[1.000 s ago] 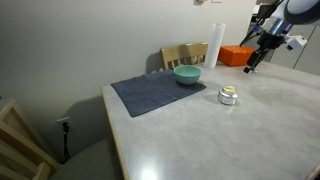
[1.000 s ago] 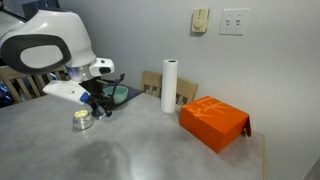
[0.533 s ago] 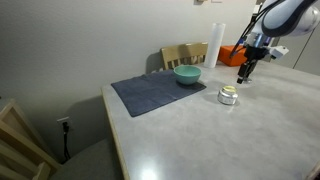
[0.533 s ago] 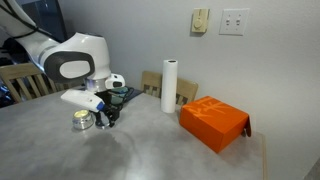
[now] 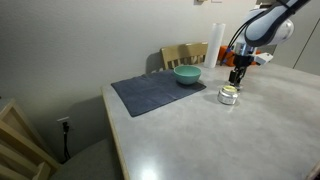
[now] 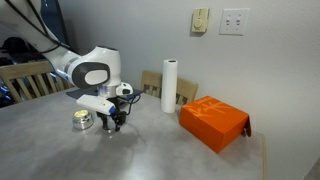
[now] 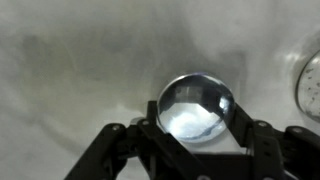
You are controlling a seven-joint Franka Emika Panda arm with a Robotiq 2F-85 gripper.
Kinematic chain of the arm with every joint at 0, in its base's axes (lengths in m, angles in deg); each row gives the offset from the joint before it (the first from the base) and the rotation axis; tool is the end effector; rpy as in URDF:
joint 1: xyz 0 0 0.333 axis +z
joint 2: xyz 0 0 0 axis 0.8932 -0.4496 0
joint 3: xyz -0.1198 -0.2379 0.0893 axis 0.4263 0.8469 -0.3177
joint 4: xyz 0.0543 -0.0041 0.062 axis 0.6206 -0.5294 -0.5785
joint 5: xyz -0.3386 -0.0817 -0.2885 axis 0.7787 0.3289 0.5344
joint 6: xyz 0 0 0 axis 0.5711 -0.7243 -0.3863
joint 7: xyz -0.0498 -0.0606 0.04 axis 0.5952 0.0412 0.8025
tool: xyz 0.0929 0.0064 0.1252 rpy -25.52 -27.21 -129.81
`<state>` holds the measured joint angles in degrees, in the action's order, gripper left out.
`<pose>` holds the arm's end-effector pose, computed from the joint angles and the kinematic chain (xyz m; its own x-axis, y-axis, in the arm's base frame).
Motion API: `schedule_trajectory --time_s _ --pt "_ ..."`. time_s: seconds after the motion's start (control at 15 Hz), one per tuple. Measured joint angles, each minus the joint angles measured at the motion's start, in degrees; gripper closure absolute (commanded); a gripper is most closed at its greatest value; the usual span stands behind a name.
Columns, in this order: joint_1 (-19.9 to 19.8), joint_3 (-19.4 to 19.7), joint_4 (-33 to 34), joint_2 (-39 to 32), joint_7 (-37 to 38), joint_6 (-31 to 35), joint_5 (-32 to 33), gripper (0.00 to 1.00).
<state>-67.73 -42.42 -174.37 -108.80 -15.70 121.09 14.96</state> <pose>0.6267 0.0097 0.0168 0.9673 0.2535 -0.0106 0.2523 -0.9654 -0.0660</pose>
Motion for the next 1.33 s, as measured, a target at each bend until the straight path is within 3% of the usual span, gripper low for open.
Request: schedule_trajectory --time_s 0.87,1.33 --pt "0.73 0.51 3.83 -2.72 1.29 2.95 1.20 0.56" --pt "9.05 8.12 5.19 -3.28 12.30 3.00 10.17 0.56"
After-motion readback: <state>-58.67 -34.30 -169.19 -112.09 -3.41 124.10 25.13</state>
